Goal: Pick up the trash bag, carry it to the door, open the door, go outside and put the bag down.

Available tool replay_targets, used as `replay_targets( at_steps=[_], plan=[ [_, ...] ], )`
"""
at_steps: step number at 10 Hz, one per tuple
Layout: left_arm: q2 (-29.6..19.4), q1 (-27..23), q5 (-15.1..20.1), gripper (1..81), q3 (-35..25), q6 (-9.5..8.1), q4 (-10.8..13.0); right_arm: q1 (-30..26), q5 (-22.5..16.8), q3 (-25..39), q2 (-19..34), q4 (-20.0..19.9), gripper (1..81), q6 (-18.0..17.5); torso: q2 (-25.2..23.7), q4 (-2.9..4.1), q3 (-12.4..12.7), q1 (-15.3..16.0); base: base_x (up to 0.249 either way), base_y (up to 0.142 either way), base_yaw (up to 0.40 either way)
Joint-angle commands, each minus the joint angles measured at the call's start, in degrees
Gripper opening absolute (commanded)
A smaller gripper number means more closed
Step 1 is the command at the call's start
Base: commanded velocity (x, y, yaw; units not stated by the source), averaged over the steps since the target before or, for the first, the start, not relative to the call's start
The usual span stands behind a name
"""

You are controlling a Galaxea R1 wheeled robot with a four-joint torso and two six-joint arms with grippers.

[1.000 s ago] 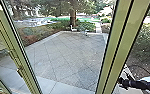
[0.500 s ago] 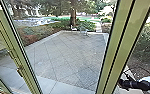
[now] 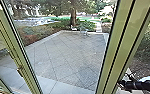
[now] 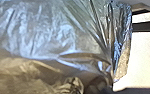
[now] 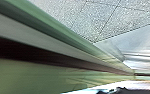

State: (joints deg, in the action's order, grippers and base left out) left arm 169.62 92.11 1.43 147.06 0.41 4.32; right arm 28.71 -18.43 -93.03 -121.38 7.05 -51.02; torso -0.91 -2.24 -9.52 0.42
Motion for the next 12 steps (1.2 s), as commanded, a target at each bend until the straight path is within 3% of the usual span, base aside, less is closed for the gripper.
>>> replay_targets(
  at_steps=[1, 8, 12],
  plan=[
    [0.2, -0.48, 4.02, 1.0, -0.45, 0.55, 0.34, -14.32, 3.58, -0.04, 6.47, 4.12, 81.1, 1.45, 0.0, 0.0, 0.0, 0.0, 0.0, 0.0, 0.0],
    [1.07, -0.39, 4.02, 1.0, -0.45, 0.73, 0.43, -18.37, -0.46, 6.72, 15.52, 6.75, 81.1, 1.62, 0.0, 0.02, 0.0, -0.02, 0.0, 0.0, 0.0],
    [1.16, -0.39, 4.02, 1.0, -0.45, 0.73, 0.34, -21.8, -3.89, 9.54, 17.46, 8.42, 81.1, 1.62, 0.0, 0.05, 0.0, 0.0, 0.0, 0.0, 0.0]
  ],
)
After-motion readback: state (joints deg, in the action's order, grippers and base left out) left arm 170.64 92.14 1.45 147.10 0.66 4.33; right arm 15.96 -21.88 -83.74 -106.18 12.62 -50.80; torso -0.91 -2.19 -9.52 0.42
